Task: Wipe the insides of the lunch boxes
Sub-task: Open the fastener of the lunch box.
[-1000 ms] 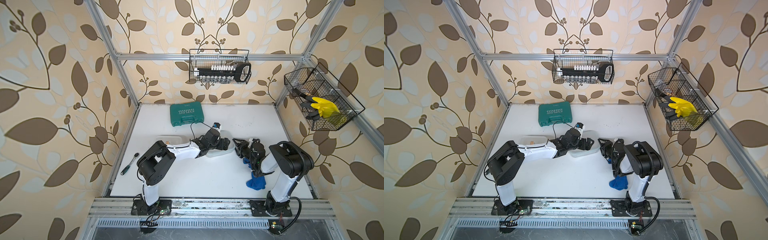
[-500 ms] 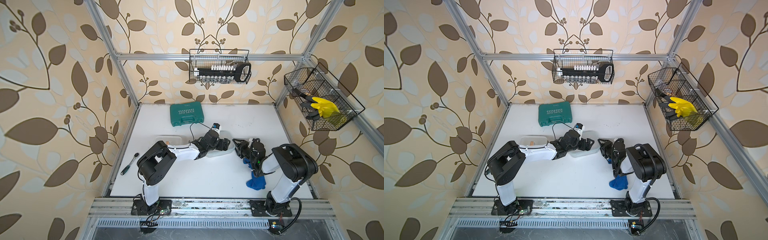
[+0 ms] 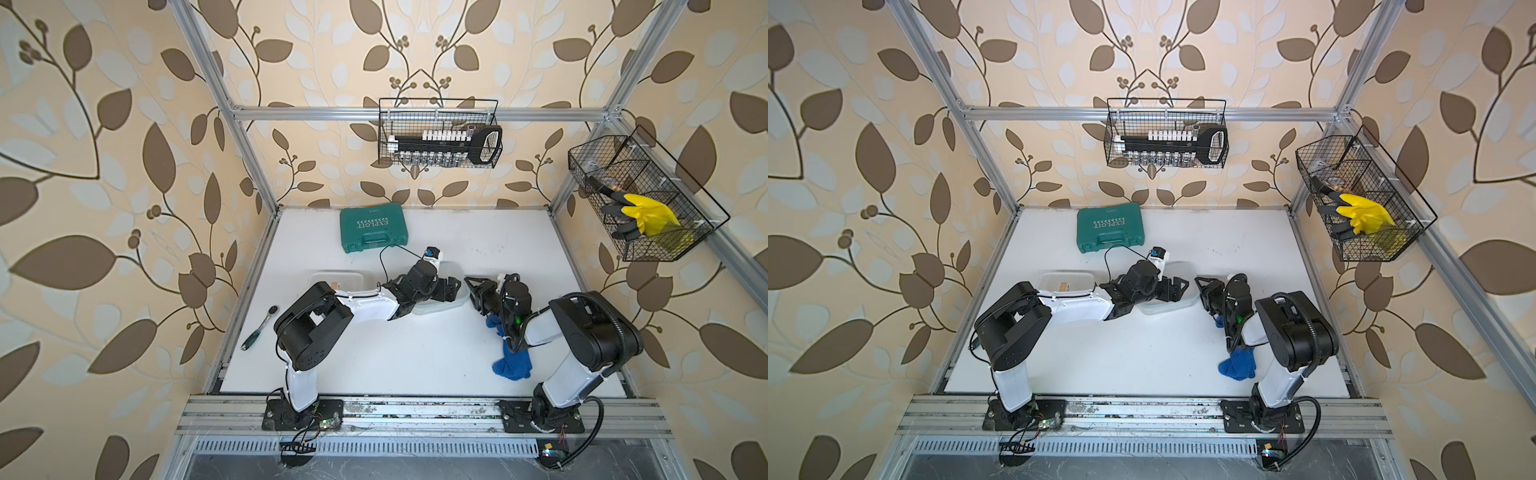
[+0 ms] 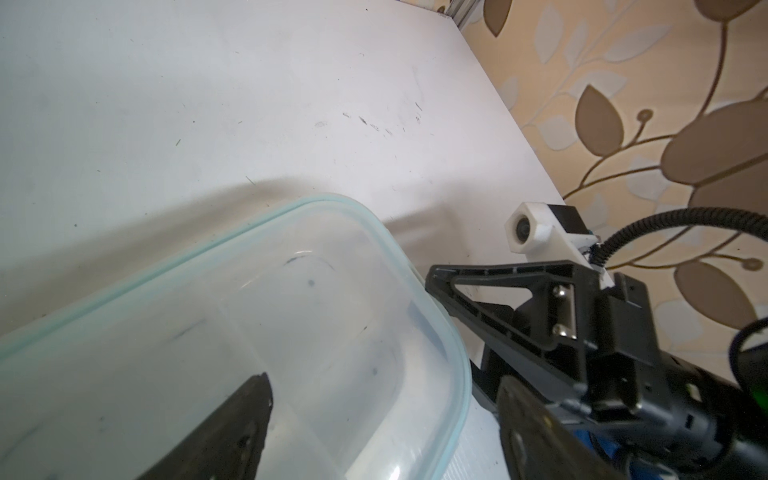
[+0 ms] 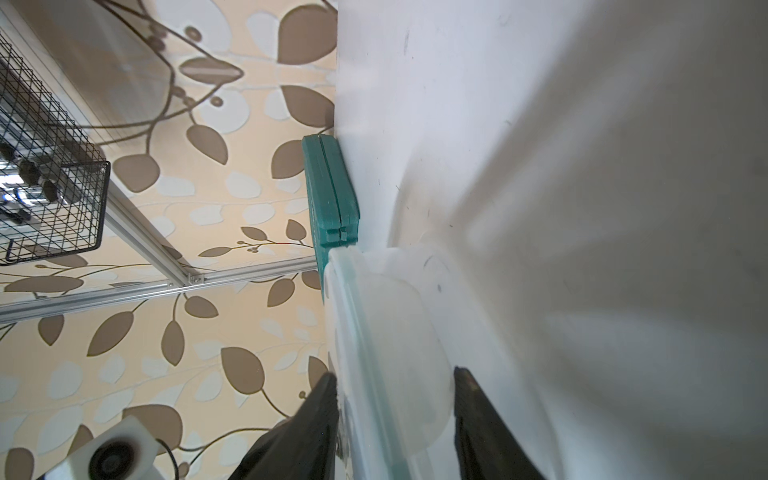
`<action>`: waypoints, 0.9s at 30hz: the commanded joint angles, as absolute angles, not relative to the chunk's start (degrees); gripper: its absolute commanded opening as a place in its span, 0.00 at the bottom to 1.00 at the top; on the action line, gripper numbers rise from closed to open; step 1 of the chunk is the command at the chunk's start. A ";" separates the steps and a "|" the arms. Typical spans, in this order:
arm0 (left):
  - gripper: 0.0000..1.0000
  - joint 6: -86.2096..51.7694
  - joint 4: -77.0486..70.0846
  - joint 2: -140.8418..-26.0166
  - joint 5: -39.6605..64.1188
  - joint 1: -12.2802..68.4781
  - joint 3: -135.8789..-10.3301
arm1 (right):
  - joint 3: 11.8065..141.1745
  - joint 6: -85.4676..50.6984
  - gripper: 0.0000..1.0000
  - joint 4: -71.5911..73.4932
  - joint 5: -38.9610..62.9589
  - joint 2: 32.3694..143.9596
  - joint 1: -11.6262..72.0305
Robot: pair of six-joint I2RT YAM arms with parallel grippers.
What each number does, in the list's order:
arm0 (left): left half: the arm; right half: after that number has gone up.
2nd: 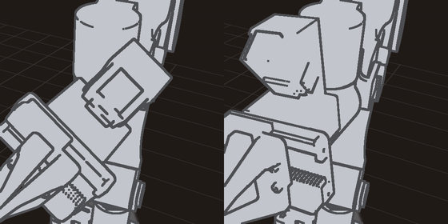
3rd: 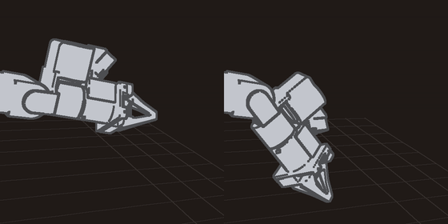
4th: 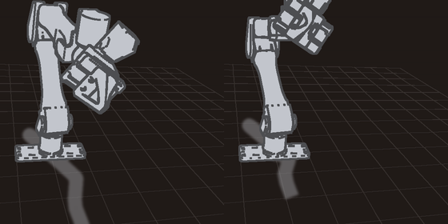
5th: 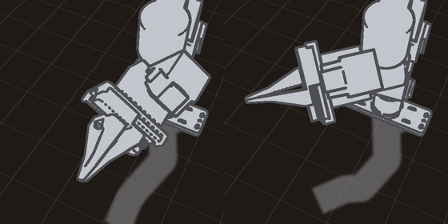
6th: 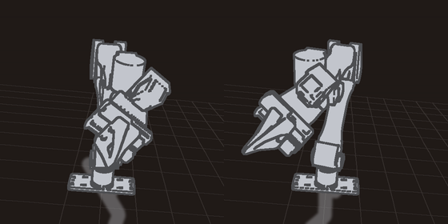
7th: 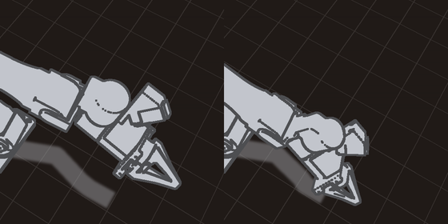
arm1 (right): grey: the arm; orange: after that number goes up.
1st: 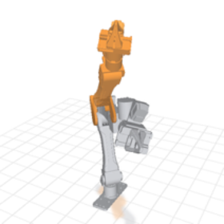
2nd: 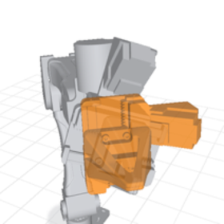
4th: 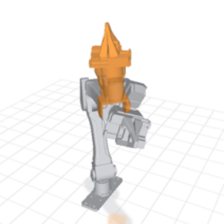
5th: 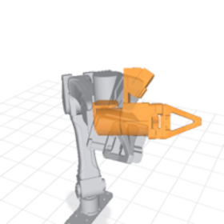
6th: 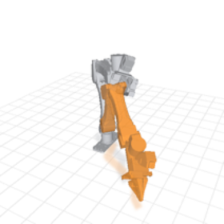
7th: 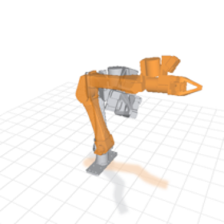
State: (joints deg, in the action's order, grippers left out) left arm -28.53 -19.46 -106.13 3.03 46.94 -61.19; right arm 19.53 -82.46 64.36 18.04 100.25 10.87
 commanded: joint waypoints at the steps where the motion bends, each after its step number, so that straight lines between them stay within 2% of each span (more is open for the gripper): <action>1: 0.87 -30.73 -7.46 -109.31 5.71 47.47 -57.84 | 20.60 -85.73 0.46 73.79 20.59 104.93 11.64; 6: 0.81 -30.84 -8.56 -109.78 6.92 47.54 -57.65 | 20.21 -87.62 0.46 80.87 20.61 109.20 11.66; 11: 0.73 -30.87 -9.31 -110.21 8.06 47.54 -57.87 | 20.21 -86.66 0.43 79.07 20.79 107.19 11.77; 14: 0.72 -31.00 -9.38 -110.47 8.20 47.49 -58.13 | 19.95 -86.12 0.41 77.89 20.54 105.92 11.78; 19: 0.64 -31.08 -9.66 -110.87 8.58 47.58 -58.04 | 18.96 -86.76 0.38 80.78 19.87 106.68 11.77; 27: 0.54 -31.10 -9.76 -111.53 9.59 47.54 -58.36 | 18.39 -85.64 0.18 80.93 18.52 105.34 12.39</action>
State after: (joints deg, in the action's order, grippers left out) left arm -29.36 -21.71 -107.48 7.18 46.92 -60.77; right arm 19.11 -87.13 76.58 17.69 107.53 11.25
